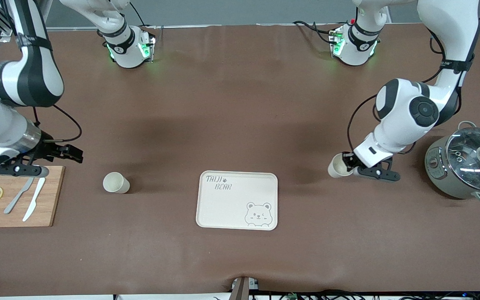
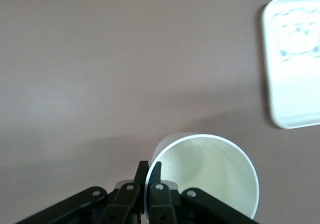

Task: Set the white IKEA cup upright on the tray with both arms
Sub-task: 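Carry the cup to the tray while the right gripper reaches the other cup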

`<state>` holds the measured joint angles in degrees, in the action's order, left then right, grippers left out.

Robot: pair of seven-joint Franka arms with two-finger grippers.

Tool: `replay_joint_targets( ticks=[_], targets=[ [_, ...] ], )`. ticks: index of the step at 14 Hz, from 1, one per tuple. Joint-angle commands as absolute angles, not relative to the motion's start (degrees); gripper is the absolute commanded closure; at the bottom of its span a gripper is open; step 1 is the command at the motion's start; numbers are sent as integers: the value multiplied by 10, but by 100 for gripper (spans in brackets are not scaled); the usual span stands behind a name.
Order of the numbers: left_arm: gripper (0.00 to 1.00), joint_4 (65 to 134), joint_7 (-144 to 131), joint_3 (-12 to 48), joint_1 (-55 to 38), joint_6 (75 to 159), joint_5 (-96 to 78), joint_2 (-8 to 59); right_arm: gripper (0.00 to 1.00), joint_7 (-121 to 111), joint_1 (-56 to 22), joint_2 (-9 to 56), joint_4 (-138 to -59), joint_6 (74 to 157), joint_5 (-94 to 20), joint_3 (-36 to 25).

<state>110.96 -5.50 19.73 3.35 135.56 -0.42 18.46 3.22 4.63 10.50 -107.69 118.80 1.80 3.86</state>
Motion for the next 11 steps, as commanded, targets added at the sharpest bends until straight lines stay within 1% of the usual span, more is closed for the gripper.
replay_joint_targets(
  ticks=[1,4,5,8,9,11],
  targets=[
    [100,1017,-111,193,-10,1318,-4,250,0,26,54,104,-1103,1227,25,45],
    [100,968,-172,192,-45,1314,24,286,0,31,55,124,-1104,1252,25,45],
    [100,946,-188,191,-61,1299,33,303,0,33,56,133,-1104,1265,25,45],
    [100,845,-255,189,-104,1241,77,365,0,33,56,162,-1103,1310,25,45],
    [100,822,-276,189,-116,1228,93,379,0,33,55,171,-1103,1324,25,45],
    [100,799,-297,188,-127,1224,98,390,0,33,55,190,-1103,1350,25,44]
  ],
)
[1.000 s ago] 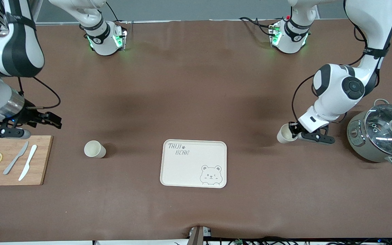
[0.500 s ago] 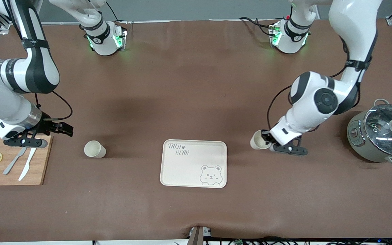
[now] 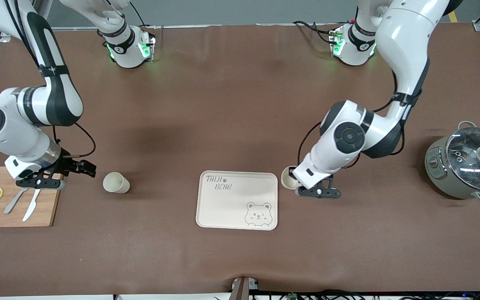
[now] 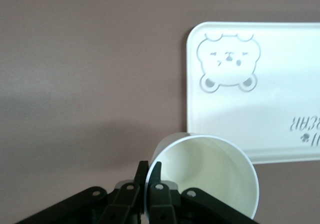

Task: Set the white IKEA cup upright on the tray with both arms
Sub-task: 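Carry the cup to the tray while the right gripper reaches the other cup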

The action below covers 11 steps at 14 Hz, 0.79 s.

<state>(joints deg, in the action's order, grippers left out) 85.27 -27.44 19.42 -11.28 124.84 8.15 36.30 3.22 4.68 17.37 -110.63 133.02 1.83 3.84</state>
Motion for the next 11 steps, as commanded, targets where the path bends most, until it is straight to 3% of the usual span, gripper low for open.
replay_joint_targets(
  ticks=[1,6,11],
  targets=[
    [100,791,-304,188,-134,1224,98,395,0,33,55,197,-1103,1360,25,44],
    [100,724,-345,75,-255,1224,91,433,0,33,54,222,-1104,1390,25,44],
    [100,707,-401,66,-289,1263,91,463,0,33,54,243,-1105,1413,25,44]
  ],
)
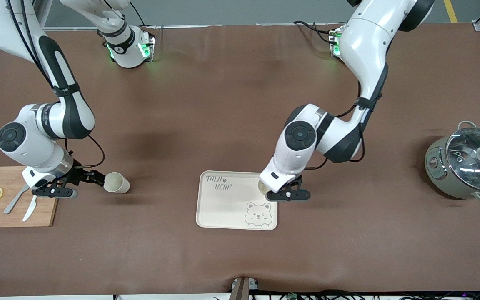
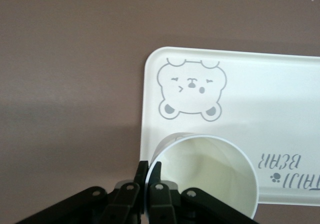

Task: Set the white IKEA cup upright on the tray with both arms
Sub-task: 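Carry the cup to the tray while the right gripper reaches the other cup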

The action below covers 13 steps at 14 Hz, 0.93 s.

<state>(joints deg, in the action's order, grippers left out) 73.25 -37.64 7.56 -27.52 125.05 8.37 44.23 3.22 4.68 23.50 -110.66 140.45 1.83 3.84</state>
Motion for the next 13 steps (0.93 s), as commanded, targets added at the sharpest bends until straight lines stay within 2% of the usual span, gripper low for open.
replay_joint_targets(
  ticks=[1,7,13],
  targets=[
    [100,697,-410,66,-294,1267,91,472,0,33,54,249,-1105,1416,25,44],
    [100,646,-456,27,-358,1319,90,564,0,33,53,265,-1114,1438,25,44],
    [100,644,-458,31,-359,1318,74,564,0,33,52,272,-1141,1465,25,44]
  ],
)
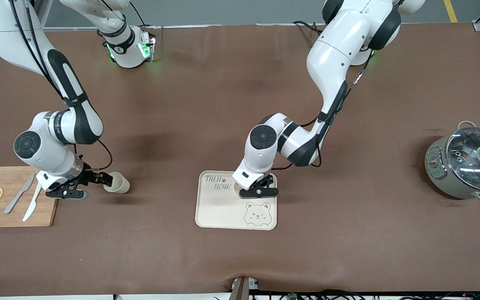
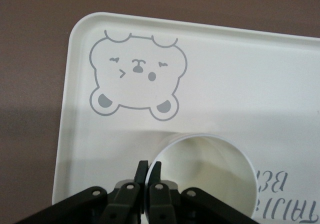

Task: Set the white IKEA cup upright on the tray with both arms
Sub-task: 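Carry the cup to the tray while the right gripper reaches the other cup, then lower the cup onto the tray while the right gripper grasps the other cup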

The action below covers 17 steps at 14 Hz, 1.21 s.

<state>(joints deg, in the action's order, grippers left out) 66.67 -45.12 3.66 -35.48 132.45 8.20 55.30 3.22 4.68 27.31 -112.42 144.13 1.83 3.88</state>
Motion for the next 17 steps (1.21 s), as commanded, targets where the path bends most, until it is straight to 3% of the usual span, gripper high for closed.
replay_joint_targets(
  ticks=[1,14,17],
  targets=[
    [100,645,-457,31,-356,1316,74,562,0,33,52,277,-1144,1475,25,44],
    [100,674,-393,32,-335,1279,37,526,0,33,51,287,-1144,1482,25,44],
    [100,715,-357,33,-323,1263,33,494,0,33,51,287,-1144,1480,25,44]
  ],
)
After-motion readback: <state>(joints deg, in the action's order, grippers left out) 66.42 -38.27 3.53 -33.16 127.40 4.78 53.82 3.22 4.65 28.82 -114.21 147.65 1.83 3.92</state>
